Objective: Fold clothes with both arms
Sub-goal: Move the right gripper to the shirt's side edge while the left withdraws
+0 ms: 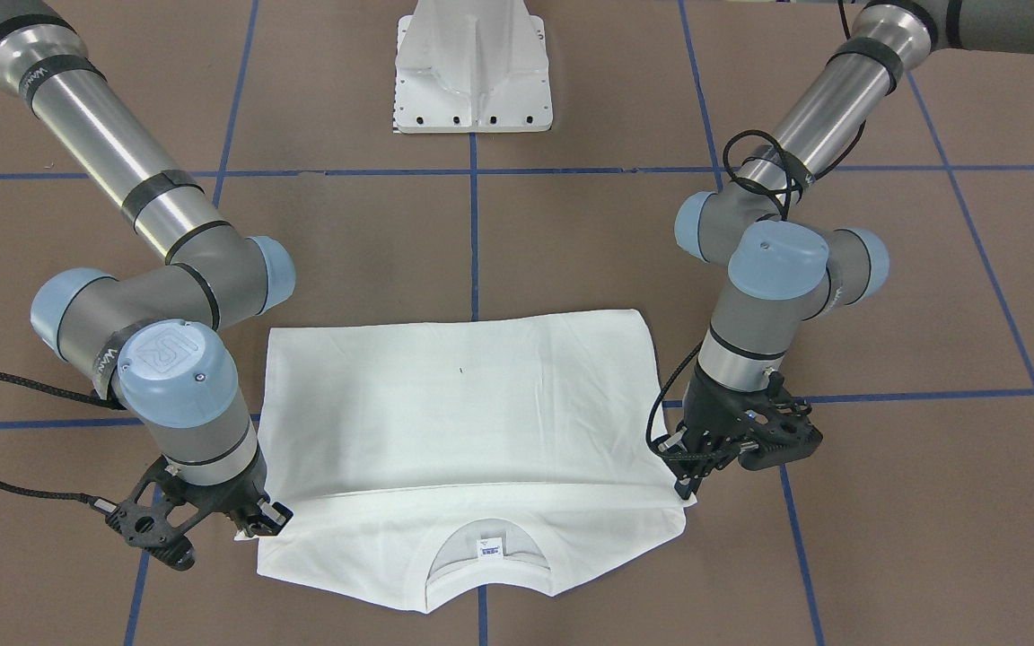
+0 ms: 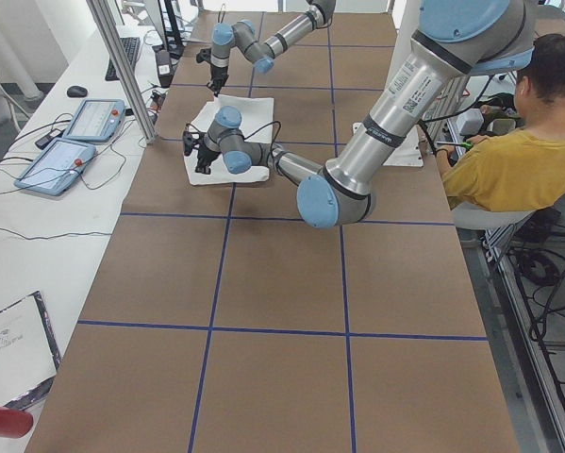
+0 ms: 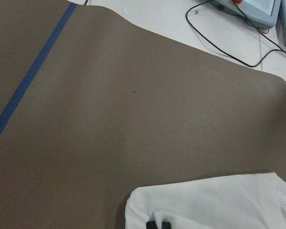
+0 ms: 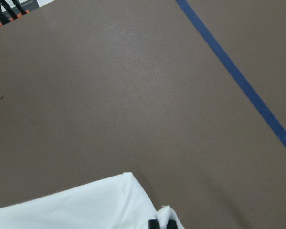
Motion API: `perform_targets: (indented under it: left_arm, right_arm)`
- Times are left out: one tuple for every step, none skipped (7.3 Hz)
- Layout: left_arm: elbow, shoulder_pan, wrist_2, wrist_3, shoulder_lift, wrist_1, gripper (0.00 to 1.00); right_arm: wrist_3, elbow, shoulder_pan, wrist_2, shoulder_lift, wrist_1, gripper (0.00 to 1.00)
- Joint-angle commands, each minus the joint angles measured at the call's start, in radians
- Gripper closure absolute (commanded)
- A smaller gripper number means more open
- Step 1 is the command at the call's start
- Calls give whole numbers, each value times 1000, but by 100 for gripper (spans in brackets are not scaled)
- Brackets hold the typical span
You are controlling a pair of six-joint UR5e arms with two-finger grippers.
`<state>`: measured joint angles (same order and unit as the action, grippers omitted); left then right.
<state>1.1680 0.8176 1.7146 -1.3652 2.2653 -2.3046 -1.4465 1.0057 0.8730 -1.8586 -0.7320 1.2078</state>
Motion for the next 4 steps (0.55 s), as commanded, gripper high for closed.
perform_targets:
  left_arm:
    - [-8, 0, -1, 0, -1, -3, 100]
    - [-16, 2, -1, 0, -3, -3, 100]
    - [-16, 0, -1, 0, -3, -3, 91]
    - [-17, 2, -1, 0, -3, -3, 80]
  right_arm:
    - [0, -16, -2, -1, 6, -1, 95]
    - [0, -33, -2, 1, 16, -2, 69]
    - [0, -36, -2, 1, 22, -2, 44]
    - [-3, -39, -2, 1, 31, -2, 38]
